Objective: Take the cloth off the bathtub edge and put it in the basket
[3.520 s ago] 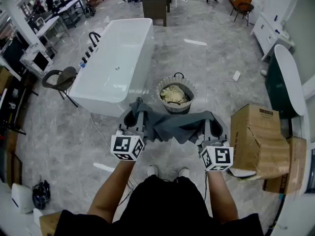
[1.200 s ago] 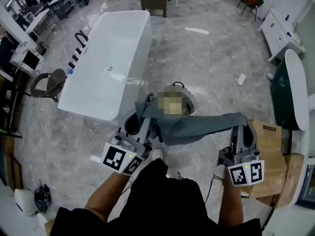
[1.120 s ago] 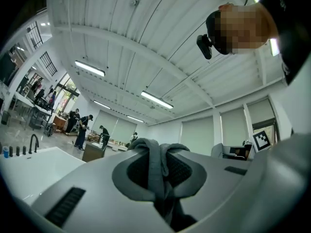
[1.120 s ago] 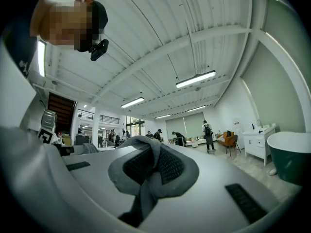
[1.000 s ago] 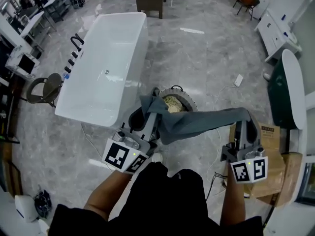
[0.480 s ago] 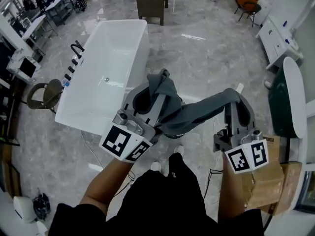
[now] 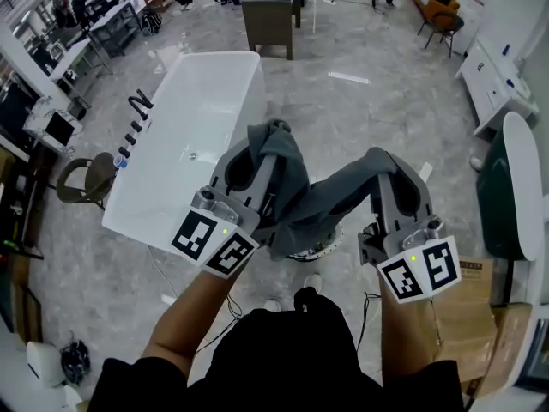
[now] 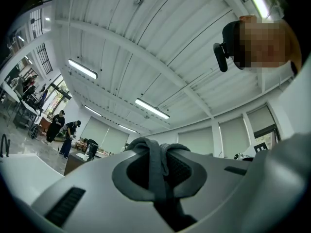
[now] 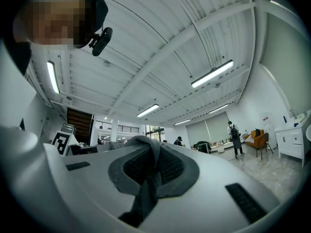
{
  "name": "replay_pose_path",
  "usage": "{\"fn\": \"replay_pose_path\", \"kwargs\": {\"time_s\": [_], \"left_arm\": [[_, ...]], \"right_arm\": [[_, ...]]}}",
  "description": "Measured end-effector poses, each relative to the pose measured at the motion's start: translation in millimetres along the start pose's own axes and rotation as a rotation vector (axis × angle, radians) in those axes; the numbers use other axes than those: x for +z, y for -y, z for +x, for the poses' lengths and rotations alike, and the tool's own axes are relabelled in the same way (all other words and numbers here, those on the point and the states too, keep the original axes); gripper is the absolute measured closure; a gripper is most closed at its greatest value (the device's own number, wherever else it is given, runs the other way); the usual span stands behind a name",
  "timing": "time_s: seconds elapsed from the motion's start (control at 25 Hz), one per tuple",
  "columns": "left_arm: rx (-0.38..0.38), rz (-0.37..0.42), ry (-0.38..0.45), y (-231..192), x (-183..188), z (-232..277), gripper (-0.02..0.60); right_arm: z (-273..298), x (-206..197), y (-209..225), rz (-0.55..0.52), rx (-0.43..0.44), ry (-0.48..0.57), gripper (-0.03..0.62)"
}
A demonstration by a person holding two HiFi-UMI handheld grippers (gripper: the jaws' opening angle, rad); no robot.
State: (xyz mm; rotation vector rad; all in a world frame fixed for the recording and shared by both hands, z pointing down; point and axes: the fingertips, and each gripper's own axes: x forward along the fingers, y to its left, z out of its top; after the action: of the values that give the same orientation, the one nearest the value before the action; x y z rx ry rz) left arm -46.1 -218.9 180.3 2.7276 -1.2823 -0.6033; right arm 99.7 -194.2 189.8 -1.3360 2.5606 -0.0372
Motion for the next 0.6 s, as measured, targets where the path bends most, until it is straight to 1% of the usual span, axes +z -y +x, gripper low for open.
{"fn": "replay_pose_path", "kwargs": {"time_s": [0.16,0.28,0.4,0.6], "left_arm": [[-0.018,0.003,0.029,16.9,12.1,30.6,0.534],[-0.019,0.021,0.038,23.3,10.4,50.3,0.534],[0.0,0.025,0.042,21.8,7.4,62.9,0.534],[0.033,0.083,0.026,7.3,1.7,86.6,0.534]], "right_arm": [[10.9,21.0,17.0,-0.007,0.032,0.021,0.56],[15.3,27.1,31.3,-0.004,0.052,0.027,0.56],[19.7,31.0,42.0,-0.013,0.068,0.029,0.56],[40.7,35.5,59.9,-0.022,0.081,0.024,0.56]]}}
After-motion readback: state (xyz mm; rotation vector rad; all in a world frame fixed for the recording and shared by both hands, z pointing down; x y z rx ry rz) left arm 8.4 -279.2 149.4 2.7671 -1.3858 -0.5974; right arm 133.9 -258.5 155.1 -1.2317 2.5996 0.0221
